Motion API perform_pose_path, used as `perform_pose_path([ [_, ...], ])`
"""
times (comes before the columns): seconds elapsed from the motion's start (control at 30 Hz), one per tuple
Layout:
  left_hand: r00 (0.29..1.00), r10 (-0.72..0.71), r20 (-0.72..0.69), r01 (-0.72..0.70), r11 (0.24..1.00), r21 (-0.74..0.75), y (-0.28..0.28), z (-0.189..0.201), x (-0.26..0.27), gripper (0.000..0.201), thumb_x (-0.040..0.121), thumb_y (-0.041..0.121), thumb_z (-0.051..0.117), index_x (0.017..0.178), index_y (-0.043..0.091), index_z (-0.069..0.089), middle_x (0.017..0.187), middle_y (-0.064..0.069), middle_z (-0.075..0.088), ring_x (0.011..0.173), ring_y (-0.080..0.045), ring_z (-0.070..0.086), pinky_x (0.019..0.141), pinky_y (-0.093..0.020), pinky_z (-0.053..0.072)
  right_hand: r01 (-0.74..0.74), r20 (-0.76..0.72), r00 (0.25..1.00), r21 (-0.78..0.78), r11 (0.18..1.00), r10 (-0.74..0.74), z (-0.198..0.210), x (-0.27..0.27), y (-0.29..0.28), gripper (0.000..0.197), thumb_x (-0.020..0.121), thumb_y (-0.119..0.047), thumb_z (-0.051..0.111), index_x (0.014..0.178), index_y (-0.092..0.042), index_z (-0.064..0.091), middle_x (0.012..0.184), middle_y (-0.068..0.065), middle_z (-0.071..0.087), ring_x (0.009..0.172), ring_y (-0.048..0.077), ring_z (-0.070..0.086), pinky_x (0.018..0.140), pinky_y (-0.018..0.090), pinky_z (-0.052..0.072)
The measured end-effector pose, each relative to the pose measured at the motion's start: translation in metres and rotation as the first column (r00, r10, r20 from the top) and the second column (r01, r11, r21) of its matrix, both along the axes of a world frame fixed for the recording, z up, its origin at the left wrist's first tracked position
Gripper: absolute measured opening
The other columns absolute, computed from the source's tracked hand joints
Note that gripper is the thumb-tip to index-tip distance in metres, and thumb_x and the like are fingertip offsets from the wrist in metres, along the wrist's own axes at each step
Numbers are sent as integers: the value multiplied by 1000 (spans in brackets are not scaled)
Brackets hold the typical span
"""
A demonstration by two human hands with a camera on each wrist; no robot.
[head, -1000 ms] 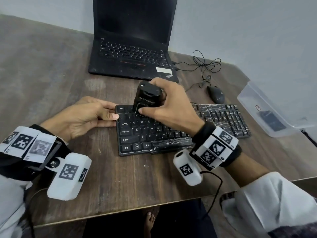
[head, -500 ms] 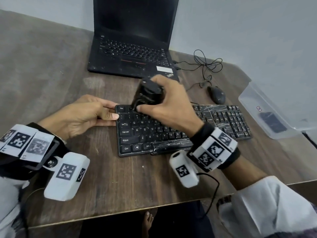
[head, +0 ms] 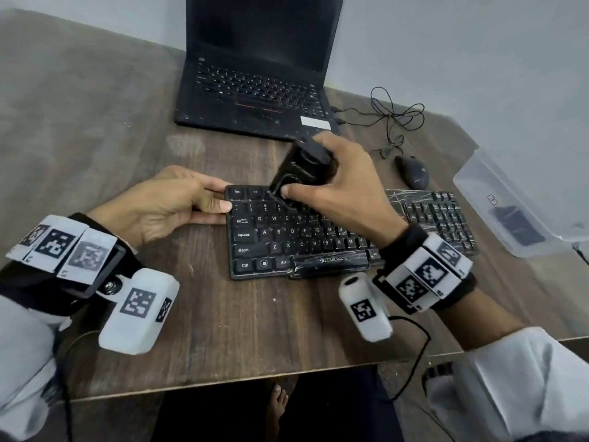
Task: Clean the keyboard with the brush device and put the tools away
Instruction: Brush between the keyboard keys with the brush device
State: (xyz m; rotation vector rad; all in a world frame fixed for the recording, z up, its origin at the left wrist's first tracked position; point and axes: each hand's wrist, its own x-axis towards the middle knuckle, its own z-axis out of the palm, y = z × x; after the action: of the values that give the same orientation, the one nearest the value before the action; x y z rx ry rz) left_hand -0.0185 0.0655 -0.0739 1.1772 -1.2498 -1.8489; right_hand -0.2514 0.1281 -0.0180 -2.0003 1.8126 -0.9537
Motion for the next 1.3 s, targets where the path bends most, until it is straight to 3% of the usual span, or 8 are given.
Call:
perform_pose_path([
  [0.13, 1000, 21, -23, -21, 1000, 7, 1, 2, 1, 33, 83, -23, 56, 101, -2, 72, 87, -11, 78, 80, -16, 77, 65, -24, 62, -3, -54, 999, -19, 1000, 2, 4, 19, -7, 38, 76, -24, 88, 106, -16, 65, 91, -8, 73, 80, 6, 71, 71, 31, 62],
  [0.37, 1000, 26, -10, -26, 1000, 4, 1, 2, 0, 33, 83, -24, 56, 98, 0, 73, 88, -10, 78, 83, -18, 76, 67, -26, 63, -77, -141, 987, -4, 997, 76, 9, 29, 5, 36, 75, -24, 87, 100, -15, 64, 88, -6, 73, 79, 11, 71, 70, 37, 61],
  [0.53, 999, 36, -14, -36, 999, 15, 2, 2, 1, 34, 82, -25, 55, 98, -1, 73, 83, -9, 77, 76, -16, 76, 62, -25, 61, -125, -166, 977, 79, 989, 137, 8, 35, 9, 40, 72, -24, 91, 92, -21, 56, 80, -12, 67, 68, 0, 66, 57, 17, 50],
  [0.7, 999, 48, -16, -47, 999, 20, 2, 3, -1, 32, 82, -24, 57, 96, 0, 73, 78, -6, 78, 72, -15, 76, 59, -23, 60, -64, -183, 981, 26, 998, 68, 16, 44, 2, 41, 72, -28, 88, 95, -14, 56, 80, -3, 69, 72, 15, 68, 62, 40, 57],
  [0.87, 999, 45, -8, -45, 999, 20, 2, 2, 0, 32, 81, -25, 57, 96, -2, 73, 80, -8, 77, 74, -17, 76, 61, -25, 62, -103, -240, 961, 151, 983, 138, 11, 45, 24, 42, 71, -31, 89, 87, -23, 51, 71, -9, 62, 61, 7, 60, 50, 21, 45],
  [1.07, 998, 58, -10, -58, 998, 19, 3, 3, -1, 32, 82, -24, 57, 100, -2, 73, 81, -8, 77, 75, -16, 76, 63, -25, 62, -14, -216, 976, 9, 1000, 15, 14, 46, 7, 42, 74, -33, 85, 94, -15, 51, 72, -8, 61, 63, 11, 59, 51, 27, 46],
  [1.2, 998, 61, -7, -61, 998, 26, 2, 4, 0, 31, 82, -24, 57, 100, -3, 72, 87, -11, 77, 77, -17, 76, 61, -25, 62, -126, -250, 954, 162, 979, 164, 6, 41, 37, 42, 73, -32, 87, 87, -26, 48, 69, -11, 57, 57, 5, 55, 49, 20, 42],
  [1.3, 997, 72, -12, -72, 997, 22, 3, 5, 0, 31, 83, -23, 58, 104, -4, 71, 94, -13, 76, 84, -19, 75, 65, -26, 63, -49, -250, 967, 20, 999, 53, 10, 36, 25, 42, 76, -31, 86, 96, -19, 51, 75, -12, 59, 65, 4, 57, 53, 25, 46],
])
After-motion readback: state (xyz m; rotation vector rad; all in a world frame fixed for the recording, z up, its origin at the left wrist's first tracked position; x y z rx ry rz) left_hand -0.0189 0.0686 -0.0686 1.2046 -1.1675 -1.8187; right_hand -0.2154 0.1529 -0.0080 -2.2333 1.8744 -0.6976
